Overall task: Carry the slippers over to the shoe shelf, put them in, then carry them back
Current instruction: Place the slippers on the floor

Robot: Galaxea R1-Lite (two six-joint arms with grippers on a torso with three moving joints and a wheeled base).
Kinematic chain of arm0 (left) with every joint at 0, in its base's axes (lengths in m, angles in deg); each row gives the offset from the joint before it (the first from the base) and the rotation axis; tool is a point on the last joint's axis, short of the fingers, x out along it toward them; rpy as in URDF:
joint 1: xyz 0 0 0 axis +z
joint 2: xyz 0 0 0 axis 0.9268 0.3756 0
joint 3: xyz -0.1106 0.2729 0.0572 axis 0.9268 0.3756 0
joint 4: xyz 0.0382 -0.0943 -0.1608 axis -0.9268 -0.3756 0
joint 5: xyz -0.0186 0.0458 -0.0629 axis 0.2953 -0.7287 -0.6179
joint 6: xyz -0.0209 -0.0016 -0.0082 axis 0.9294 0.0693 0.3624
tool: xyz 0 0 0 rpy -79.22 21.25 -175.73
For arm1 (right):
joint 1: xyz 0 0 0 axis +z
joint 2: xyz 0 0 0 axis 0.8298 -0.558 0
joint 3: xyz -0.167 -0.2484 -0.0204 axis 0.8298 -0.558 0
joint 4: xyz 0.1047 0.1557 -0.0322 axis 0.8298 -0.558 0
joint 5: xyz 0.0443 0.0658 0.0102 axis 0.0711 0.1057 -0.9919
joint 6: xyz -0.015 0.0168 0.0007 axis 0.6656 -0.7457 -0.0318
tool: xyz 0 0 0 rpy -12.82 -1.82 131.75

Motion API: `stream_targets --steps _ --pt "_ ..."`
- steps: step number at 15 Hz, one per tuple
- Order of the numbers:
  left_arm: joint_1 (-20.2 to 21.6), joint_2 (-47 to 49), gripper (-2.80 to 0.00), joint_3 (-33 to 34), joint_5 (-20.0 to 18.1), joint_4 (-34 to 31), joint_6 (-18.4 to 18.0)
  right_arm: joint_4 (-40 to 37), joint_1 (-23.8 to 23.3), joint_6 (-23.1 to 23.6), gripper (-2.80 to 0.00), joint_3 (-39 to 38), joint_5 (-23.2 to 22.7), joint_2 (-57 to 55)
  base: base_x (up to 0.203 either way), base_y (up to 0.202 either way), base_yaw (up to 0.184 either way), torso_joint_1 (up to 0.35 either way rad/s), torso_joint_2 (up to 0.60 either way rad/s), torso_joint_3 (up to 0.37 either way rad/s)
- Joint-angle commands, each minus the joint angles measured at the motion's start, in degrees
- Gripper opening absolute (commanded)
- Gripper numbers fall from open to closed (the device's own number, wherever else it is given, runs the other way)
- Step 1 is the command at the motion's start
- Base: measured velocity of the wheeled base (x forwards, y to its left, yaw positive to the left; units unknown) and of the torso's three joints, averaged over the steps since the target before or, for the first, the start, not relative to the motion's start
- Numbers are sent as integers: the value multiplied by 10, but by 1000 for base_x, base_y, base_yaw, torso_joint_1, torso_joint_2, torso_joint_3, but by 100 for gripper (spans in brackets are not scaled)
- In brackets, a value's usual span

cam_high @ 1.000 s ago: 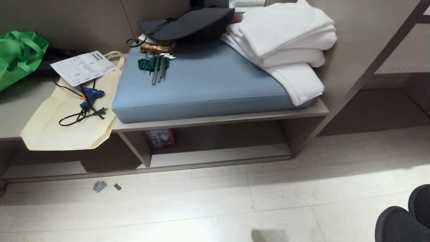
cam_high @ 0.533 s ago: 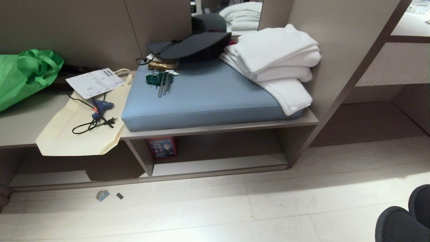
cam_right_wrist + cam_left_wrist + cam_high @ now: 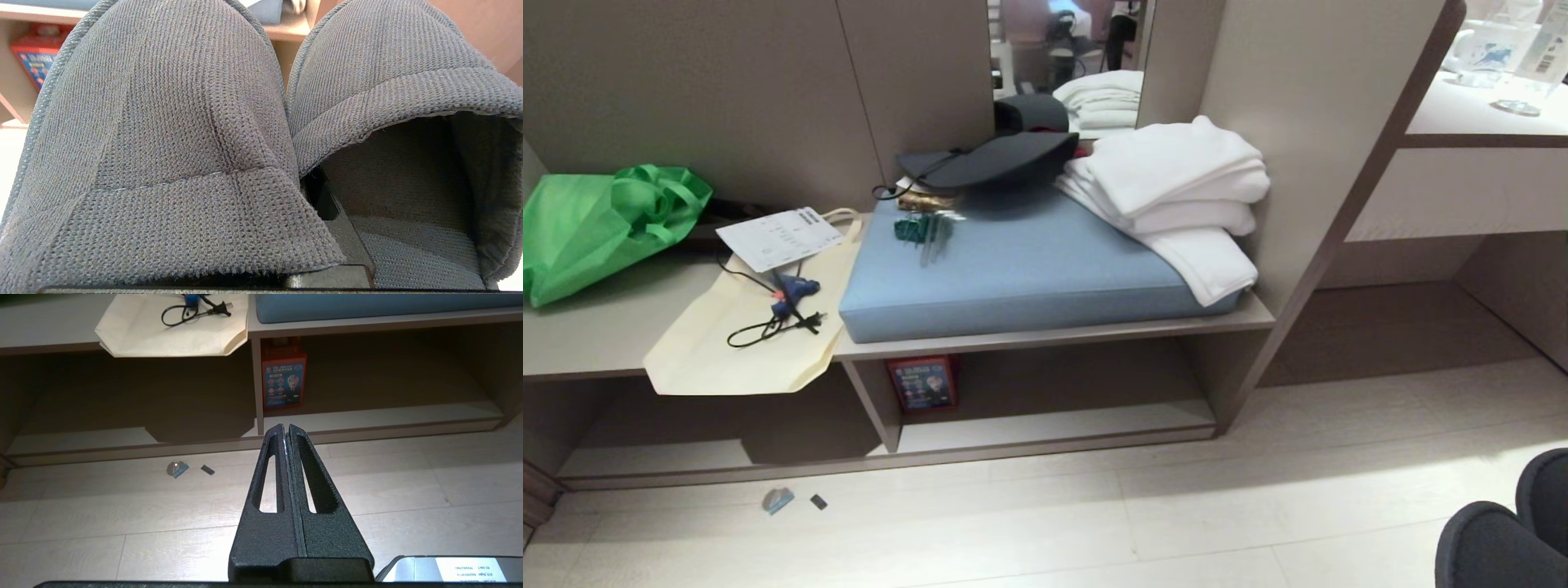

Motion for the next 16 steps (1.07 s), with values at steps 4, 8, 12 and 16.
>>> stream_targets --steps 4,8,12,16 --pt "0 0 -280 0 1 0 0 0 0 0 -280 0 0 -1 0 0 0 2 2 204" --pt "0 0 -280 0 0 0 0 0 0 0 -280 0 0 -1 0 0 0 1 5 202" --pt "0 0 -280 0 0 0 -2 0 0 -1 -280 0 0 -1 0 0 0 -2 2 175" --pt "0 0 -280 0 0 0 -2 0 0 -3 -280 0 0 -1 0 0 0 1 2 30"
